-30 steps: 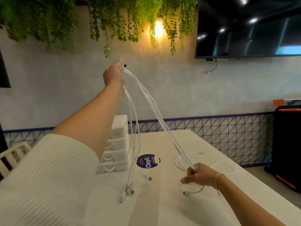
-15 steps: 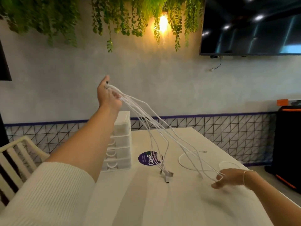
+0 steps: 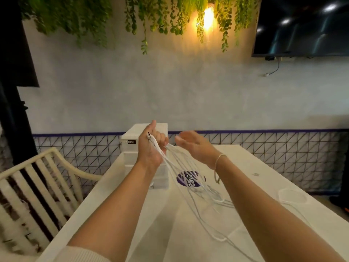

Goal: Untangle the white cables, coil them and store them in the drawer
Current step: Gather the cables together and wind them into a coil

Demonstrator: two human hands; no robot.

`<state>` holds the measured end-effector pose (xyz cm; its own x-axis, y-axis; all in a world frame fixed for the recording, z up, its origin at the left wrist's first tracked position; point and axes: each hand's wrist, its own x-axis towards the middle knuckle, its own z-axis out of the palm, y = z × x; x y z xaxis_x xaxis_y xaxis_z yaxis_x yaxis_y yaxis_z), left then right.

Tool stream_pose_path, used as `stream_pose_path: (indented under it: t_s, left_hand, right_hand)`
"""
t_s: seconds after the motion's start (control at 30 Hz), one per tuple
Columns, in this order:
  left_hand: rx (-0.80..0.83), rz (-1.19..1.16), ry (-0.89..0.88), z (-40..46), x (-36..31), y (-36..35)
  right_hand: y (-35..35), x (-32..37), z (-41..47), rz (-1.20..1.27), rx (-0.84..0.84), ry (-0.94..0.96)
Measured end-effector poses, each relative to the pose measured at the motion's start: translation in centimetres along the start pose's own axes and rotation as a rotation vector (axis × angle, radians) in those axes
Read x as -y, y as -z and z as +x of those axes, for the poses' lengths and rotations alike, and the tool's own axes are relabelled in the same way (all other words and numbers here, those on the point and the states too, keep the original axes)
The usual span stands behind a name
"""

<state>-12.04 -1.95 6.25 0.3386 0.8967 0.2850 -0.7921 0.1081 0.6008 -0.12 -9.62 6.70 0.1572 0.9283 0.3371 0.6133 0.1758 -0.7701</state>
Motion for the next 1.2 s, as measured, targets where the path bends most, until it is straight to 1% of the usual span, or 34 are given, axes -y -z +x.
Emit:
stream_pose_path:
  t_s: [0.1,0.17,0.2,0.27,0.4,0.47,0.6,0.67,0.73,0.8,0.87,0.93,1.03,1.13,1.2]
  left_hand:
    - [0.030,0.042,0.034,-0.8,-0.2,1.4]
    - [0.037,0.110,0.047,-1.2,-0.3,2.6]
    - [0.037,0.146,0.060,-1.4,-0.2,3.3]
    - [0.028,0.239,0.089,-1.7,-0.1,5.0]
    - [0.010,0.525,0.105,-2.7,0.5,8.2]
    - [-0.027,0.569,0.124,-3.4,0.9,9.2]
    - [0.026,0.718,0.177,-4.0,1.5,11.0]
    - [-0.003,0.744,0.206,-3.9,1.0,11.7]
    - [-0.032,0.806,0.300,-3.6,0.5,12.5]
    - [0.005,0.931,0.477,-3.7,0.1,12.9]
    - [-0.018,0.917,0.573,-3.6,0.4,13.1]
    - [-0.077,0.873,0.561,-3.5,0.8,13.3]
    - [-0.171,0.850,0.523,-3.5,0.9,14.5]
    - [-0.251,1.008,0.487,-3.5,0.1,16.7]
    - [-0.270,1.112,0.474,-3.3,-0.5,18.0]
  right_hand:
    - [-4.4,-0.4,1.5,0.163,0.147,-0.028]
    - [-6.0,-1.2,1.7,0.261,0.209,-0.084]
    - [-6.6,-1.6,1.7,0.267,0.222,-0.118]
    - [-7.5,-2.2,1.6,0.189,0.198,-0.145]
    - [-9.2,-3.8,1.8,0.033,0.172,-0.084]
    - [-9.7,-4.6,2.1,-0.027,0.169,-0.079]
    - [-11.1,-5.9,2.4,-0.183,0.196,-0.059]
    - [-11.6,-6.3,2.3,-0.251,0.187,-0.033]
    - [-12.0,-6.6,2.2,-0.309,0.167,-0.022]
    - [-12.3,-6.8,2.2,-0.400,0.159,-0.007]
    - [-12.5,-6.8,2.3,-0.450,0.156,-0.008]
    - [-12.4,-6.8,2.2,-0.465,0.201,-0.019]
    - [-10.7,-8.1,1.8,-0.520,0.325,-0.080]
    - [-6.9,-11.0,1.3,-0.674,0.359,-0.139]
    - [-4.2,-12.9,1.1,-0.794,0.345,-0.177]
